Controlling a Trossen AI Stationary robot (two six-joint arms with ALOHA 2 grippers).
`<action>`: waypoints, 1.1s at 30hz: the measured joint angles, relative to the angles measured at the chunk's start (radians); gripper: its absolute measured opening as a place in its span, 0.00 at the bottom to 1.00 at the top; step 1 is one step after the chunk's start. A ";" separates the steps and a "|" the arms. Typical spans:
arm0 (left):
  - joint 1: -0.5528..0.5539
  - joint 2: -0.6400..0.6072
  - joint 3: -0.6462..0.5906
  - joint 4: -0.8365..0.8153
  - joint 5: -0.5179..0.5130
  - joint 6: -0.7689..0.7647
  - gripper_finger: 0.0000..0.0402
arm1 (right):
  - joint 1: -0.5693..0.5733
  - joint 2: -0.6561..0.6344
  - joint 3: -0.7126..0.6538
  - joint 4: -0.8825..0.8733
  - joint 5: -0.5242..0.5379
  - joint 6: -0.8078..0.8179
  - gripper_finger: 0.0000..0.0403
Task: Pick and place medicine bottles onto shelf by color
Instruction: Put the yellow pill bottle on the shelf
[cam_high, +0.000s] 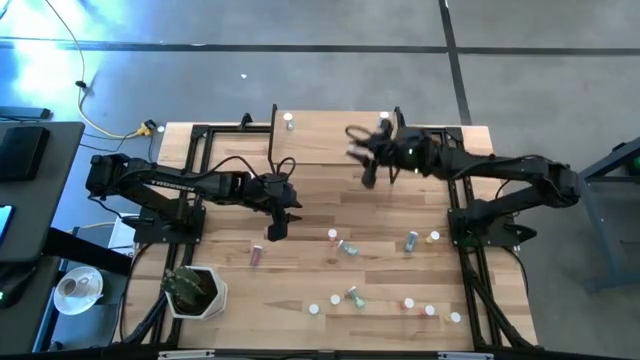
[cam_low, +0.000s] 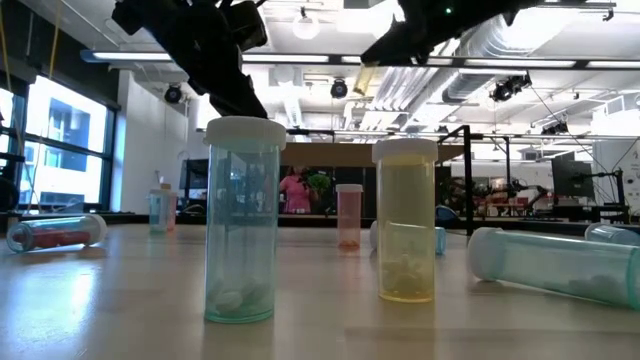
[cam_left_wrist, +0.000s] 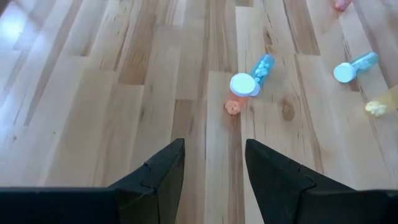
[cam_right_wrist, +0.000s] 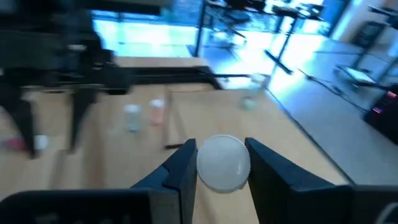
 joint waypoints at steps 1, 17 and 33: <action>0.000 0.000 0.000 0.001 0.000 0.000 0.39 | -0.022 0.000 0.020 -0.010 0.003 0.001 0.26; 0.000 0.000 0.000 0.004 0.000 0.000 0.39 | -0.290 0.093 0.232 -0.212 0.019 0.050 0.26; 0.000 0.000 0.000 0.004 0.000 -0.003 0.39 | -0.324 0.243 0.243 -0.275 -0.053 0.127 0.26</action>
